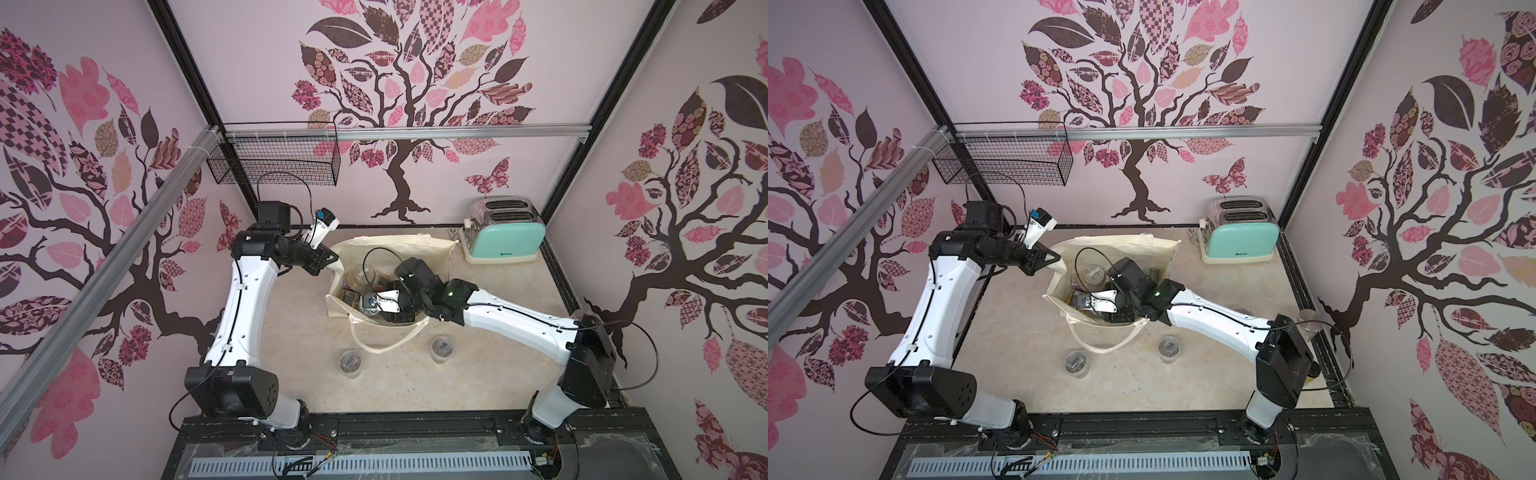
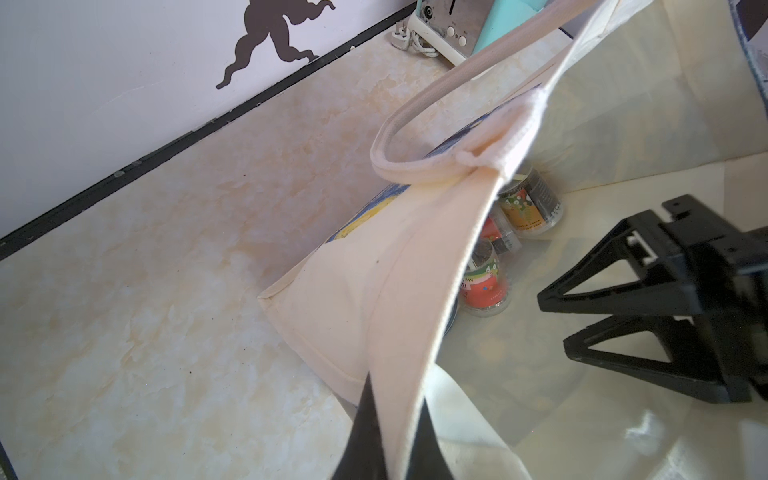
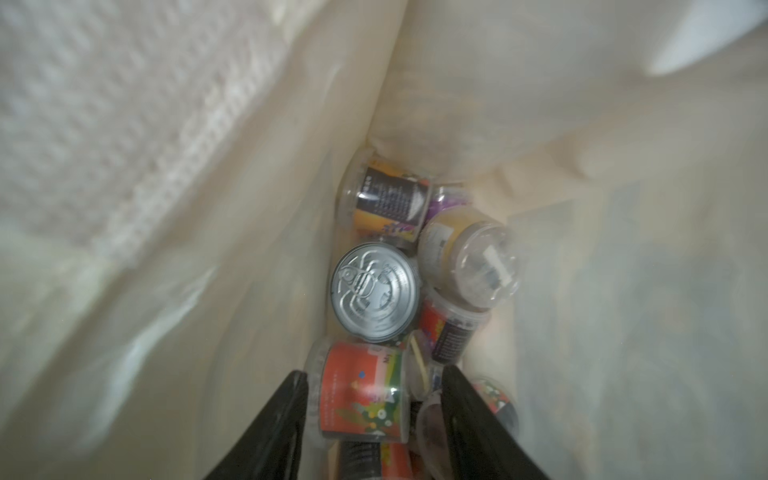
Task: Take out the seed jars from the canvas bag
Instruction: Adjust the canvas bag at the center of the board, then pick up the seed jar from the canvas bag.
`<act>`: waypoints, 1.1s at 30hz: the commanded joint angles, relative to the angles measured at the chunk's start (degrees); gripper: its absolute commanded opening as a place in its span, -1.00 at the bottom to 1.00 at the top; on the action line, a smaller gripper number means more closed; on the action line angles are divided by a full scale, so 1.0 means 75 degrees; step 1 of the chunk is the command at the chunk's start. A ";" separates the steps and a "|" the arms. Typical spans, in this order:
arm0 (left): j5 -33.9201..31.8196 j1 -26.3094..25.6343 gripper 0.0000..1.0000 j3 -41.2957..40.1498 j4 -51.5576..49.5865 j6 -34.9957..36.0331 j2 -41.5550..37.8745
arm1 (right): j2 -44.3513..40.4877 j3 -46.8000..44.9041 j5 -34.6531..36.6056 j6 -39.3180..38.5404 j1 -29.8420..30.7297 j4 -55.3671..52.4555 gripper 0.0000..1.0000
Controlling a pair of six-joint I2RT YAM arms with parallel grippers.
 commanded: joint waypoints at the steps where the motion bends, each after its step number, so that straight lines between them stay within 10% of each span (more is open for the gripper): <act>1: 0.0795 -0.0101 -1.00 0.0504 0.0193 0.0369 -0.0158 | 0.0102 -0.0117 -0.0343 0.0034 0.0135 -0.0556 0.12; 16: 0.1091 -0.0603 -1.00 0.0708 0.0736 0.0553 0.0499 | 0.0100 -0.0174 0.1049 0.1376 0.0163 0.0533 0.32; 33: 0.1033 -0.0581 -1.00 -0.0184 0.0634 0.0613 0.0071 | 0.0711 0.0258 0.2586 0.6079 -0.0054 0.2080 0.90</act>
